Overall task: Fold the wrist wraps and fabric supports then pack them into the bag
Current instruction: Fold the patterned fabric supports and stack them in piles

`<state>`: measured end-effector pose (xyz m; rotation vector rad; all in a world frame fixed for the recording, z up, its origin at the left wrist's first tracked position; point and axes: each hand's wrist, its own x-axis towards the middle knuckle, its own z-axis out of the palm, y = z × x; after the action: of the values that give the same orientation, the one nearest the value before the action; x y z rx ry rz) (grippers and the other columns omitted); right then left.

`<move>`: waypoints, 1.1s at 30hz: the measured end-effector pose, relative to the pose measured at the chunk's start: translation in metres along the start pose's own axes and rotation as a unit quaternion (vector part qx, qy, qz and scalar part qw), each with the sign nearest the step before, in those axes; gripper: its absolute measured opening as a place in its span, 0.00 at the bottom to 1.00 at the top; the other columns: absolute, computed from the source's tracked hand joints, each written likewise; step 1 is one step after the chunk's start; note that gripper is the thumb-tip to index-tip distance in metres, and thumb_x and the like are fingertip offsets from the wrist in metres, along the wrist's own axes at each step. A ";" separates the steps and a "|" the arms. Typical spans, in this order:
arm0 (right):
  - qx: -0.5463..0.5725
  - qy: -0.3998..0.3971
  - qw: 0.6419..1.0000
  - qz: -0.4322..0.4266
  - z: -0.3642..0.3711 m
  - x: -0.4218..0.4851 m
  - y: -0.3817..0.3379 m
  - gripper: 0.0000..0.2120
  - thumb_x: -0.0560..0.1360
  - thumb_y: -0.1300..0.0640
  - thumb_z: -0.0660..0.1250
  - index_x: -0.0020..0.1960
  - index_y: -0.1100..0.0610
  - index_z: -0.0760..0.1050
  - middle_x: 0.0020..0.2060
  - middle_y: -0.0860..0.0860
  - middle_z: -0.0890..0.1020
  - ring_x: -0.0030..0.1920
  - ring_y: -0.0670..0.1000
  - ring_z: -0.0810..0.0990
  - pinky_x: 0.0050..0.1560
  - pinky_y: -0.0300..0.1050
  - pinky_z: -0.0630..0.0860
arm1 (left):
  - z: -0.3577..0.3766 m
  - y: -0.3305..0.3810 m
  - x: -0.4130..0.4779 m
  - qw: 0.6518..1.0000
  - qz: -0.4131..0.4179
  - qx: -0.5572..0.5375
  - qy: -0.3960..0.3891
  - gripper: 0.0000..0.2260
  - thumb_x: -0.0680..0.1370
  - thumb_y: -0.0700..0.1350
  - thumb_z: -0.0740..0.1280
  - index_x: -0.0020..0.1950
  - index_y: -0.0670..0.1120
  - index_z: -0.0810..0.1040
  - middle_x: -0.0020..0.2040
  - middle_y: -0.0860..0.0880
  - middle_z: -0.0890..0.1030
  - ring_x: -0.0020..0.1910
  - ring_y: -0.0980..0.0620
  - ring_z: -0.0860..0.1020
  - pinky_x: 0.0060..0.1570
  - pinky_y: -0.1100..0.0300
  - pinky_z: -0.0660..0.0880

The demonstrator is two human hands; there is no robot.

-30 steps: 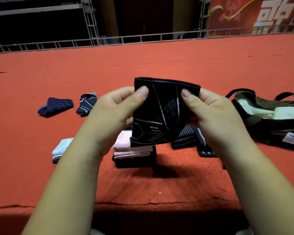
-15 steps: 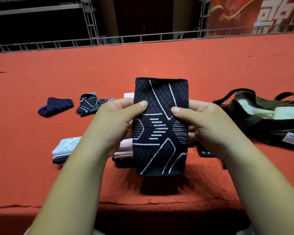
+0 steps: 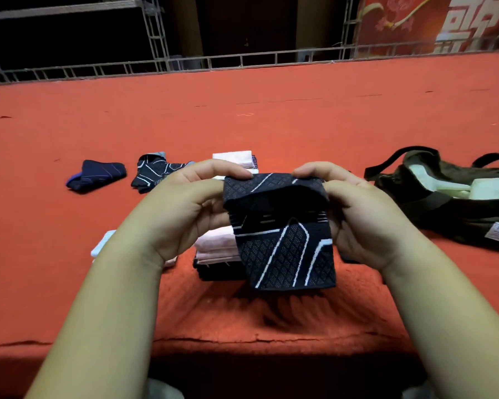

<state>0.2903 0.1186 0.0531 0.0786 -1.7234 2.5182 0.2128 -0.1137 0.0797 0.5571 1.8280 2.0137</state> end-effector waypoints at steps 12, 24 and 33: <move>-0.035 -0.023 0.999 -0.009 0.001 -0.004 0.003 0.08 0.78 0.67 0.70 0.50 0.55 0.76 0.42 0.56 0.78 0.34 0.49 0.78 0.29 0.40 0.77 | 0.002 0.000 0.000 0.999 0.047 0.010 -0.017 0.15 0.81 0.31 0.59 0.51 0.36 0.86 0.44 0.41 0.86 0.49 0.49 0.86 0.49 0.59 0.83; -0.106 0.023 0.989 -0.105 -0.004 0.007 0.016 0.26 0.81 0.65 0.71 0.75 0.51 0.70 0.59 0.57 0.87 0.58 0.59 0.87 0.56 0.55 0.84 | 0.004 -0.014 0.003 0.995 0.030 0.092 -0.036 0.15 0.81 0.37 0.72 0.68 0.45 0.82 0.61 0.46 0.87 0.62 0.45 0.85 0.61 0.41 0.82; -0.178 0.013 0.984 -0.012 -0.013 0.008 0.026 0.14 0.80 0.51 0.74 0.64 0.55 0.83 0.61 0.66 0.84 0.52 0.63 0.80 0.55 0.73 0.79 | -0.006 -0.017 0.007 0.987 0.064 0.148 0.013 0.12 0.83 0.39 0.71 0.66 0.47 0.82 0.56 0.45 0.88 0.41 0.51 0.83 0.29 0.59 0.77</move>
<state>0.2796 0.1213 0.0252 0.0414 -2.1151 2.1415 0.2042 -0.1138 0.0623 0.7509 2.1753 1.8440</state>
